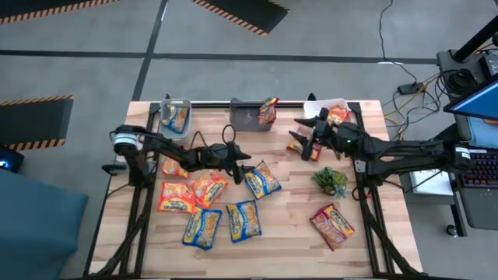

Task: Sort Maruchan noodles
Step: Put the blue noodle pack into the gray bin

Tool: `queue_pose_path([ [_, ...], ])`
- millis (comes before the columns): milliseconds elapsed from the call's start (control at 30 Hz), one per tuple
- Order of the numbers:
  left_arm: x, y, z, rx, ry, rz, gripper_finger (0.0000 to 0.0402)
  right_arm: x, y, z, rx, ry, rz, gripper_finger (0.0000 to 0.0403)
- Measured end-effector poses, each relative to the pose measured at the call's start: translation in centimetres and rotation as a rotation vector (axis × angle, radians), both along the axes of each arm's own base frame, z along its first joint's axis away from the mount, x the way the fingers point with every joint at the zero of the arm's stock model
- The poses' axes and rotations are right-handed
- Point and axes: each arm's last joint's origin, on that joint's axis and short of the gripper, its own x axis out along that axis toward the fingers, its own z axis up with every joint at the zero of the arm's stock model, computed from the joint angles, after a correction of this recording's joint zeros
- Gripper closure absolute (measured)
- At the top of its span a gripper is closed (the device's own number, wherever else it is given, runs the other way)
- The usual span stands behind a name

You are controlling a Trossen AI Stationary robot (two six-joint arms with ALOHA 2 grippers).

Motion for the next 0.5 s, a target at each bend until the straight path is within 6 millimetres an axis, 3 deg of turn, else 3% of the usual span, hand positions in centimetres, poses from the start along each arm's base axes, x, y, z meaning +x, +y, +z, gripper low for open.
queue_pose_path([
  [233,1.1,-0.3,-1.1,-0.032,0.025,-0.111,0.0156,-1.7,0.4,4.2,-0.17,-0.152,-0.003,0.0183],
  [500,0.9,-0.3,-1.5,-0.067,0.043,-0.118,0.0164,-2.2,1.0,3.9,-0.232,-0.137,0.139,0.0183],
])
